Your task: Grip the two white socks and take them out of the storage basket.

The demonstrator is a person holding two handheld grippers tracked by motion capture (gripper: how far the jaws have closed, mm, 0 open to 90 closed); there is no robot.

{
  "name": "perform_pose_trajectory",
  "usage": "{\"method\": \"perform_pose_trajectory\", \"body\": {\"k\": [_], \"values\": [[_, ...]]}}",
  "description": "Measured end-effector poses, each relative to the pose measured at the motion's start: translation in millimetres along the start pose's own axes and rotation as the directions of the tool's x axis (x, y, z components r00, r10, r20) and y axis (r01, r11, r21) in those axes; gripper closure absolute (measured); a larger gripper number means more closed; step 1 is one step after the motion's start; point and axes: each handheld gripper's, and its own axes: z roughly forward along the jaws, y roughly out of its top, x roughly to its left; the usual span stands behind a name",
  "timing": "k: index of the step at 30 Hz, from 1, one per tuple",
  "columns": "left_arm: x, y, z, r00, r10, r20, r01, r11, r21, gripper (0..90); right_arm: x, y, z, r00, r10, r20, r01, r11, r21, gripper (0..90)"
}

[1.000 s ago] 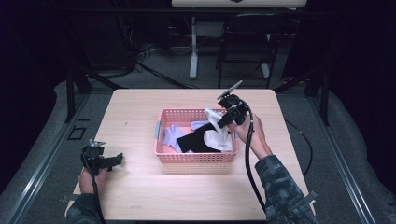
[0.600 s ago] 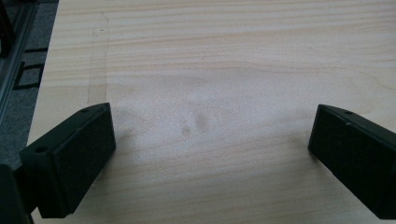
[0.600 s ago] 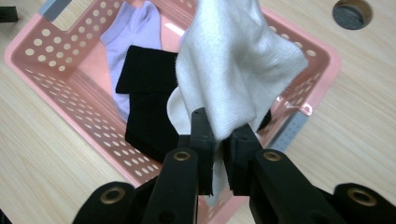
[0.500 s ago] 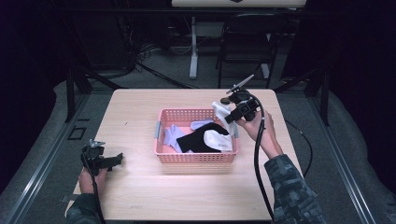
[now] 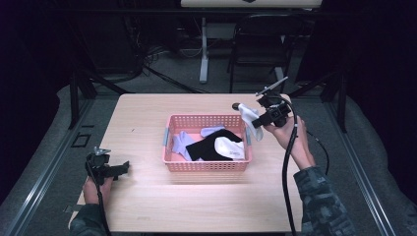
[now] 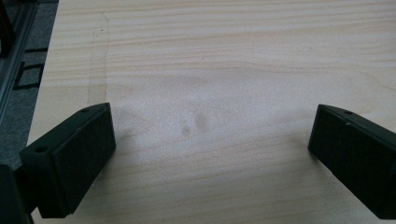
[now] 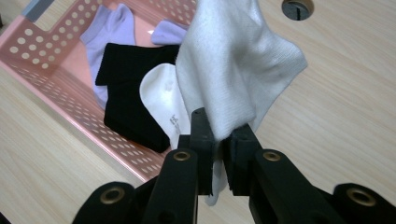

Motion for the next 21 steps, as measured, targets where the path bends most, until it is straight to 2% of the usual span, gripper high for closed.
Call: {"method": "perform_pose_trajectory", "body": {"k": [9, 13, 19, 21], "values": [[0.0, 0.0, 0.0, 1.0, 0.0, 0.0, 0.0, 1.0, 0.0, 0.5, -23.1, -19.7, -10.5, 0.9987, 0.043, 0.027, -0.043, 0.999, -0.001, 83.7], [0.0, 0.0, 0.0, 1.0, 0.0, 0.0, 0.0, 1.0, 0.0, 0.5, -32.9, -30.1, -9.6, 0.9971, 0.071, 0.027, -0.071, 0.997, 0.001, 83.7], [0.0, 0.0, 0.0, 1.0, 0.0, 0.0, 0.0, 1.0, 0.0, 0.5, -50.5, -49.5, -2.6, 0.9934, 0.103, 0.05, -0.106, 0.993, 0.052, 83.7], [-0.1, 0.0, 0.0, 1.0, 0.0, 0.0, 0.0, 1.0, 0.0, 0.5, -55.2, -54.5, 0.0, 0.9917, 0.12, 0.046, -0.122, 0.991, 0.048, 83.7]]}}
